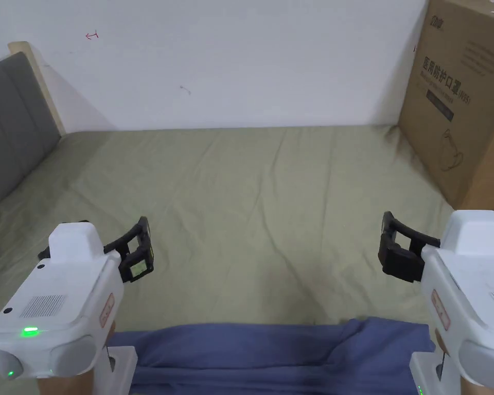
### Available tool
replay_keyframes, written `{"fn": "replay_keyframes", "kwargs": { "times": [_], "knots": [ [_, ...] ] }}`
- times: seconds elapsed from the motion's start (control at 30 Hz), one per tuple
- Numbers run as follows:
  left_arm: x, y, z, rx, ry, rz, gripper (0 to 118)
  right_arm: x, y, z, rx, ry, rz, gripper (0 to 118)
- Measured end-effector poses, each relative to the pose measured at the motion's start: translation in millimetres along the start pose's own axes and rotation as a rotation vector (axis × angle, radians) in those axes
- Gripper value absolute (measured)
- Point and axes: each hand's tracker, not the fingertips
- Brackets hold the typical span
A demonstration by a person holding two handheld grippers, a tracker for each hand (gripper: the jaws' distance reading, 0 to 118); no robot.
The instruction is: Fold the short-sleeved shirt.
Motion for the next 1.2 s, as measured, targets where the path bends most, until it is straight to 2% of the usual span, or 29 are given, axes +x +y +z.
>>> {"fn": "replay_keyframes", "kwargs": {
  "times": [0.03, 0.07, 0.1, 0.13, 0.17, 0.2, 0.23, 0.37, 0.5, 0.6, 0.77, 1.03, 1.1, 1.17, 1.2],
  "knots": [
    [2.5, 0.3, 1.5, 0.014, -0.007, -0.007, 62, -1.8, 0.6, 1.6, 0.014, 0.001, -0.004, 86],
    [4.7, 0.8, 3.6, 0.029, -0.019, -0.009, 57, -2.4, 1.2, 1.6, 0.028, 0.007, -0.005, 83],
    [6.9, 1.1, 5.2, 0.037, -0.026, -0.006, 45, -4.5, 2.2, 2.3, 0.027, 0.006, -0.003, 76],
    [8.4, 1.1, 6.2, 0.047, -0.032, -0.004, 19, -6.8, 2.5, 2.9, 0.031, 0.003, 0.001, 56],
    [9.6, 0.9, 7.1, 0.058, -0.048, 0.013, 1, -8.1, 1.9, 2.9, 0.036, 0.005, 0.009, 35],
    [9.7, 1.2, 9.3, 0.061, -0.053, 0.017, 0, -7.6, 0.9, 0.7, 0.039, -0.007, 0.022, 9],
    [9.2, 1.7, 10.0, 0.052, -0.067, 0.029, 0, -7.4, 0.1, 1.8, 0.037, -0.015, 0.024, 0],
    [8.6, 1.4, 8.5, 0.034, -0.075, 0.021, 0, -3.8, -1.0, -1.8, 0.026, -0.002, 0.021, 0],
    [-3.3, -3.6, -2.0, -0.07, -0.098, 0.042, 0, -4.2, -1.2, -5.3, 0.016, 0.006, 0.014, 0],
    [-26.3, -14.1, -19.3, -0.208, -0.167, 0.163, 0, -6.4, -2.1, -9.8, 0.006, 0.015, 0.018, 0],
    [-80.1, -47.6, -44.7, -0.475, -0.315, 0.448, 0, -13.3, -5.2, -19.4, -0.015, 0.026, 0.036, 0],
    [-159.6, -111.1, -70.7, -0.722, -0.349, 0.596, 0, -30.7, -16.9, -38.8, -0.066, 0.035, 0.046, 0],
    [-178.0, -129.0, -79.0, -0.772, -0.349, 0.593, 0, -35.9, -20.3, -43.8, -0.08, 0.04, 0.049, 0],
    [-190.1, -147.8, -86.8, -0.822, -0.327, 0.599, 9, -41.9, -25.7, -48.2, -0.096, 0.044, 0.052, 0],
    [-193.7, -154.8, -89.5, -0.831, -0.319, 0.603, 20, -44.8, -27.8, -50.7, -0.104, 0.048, 0.055, 0]
  ]
}}
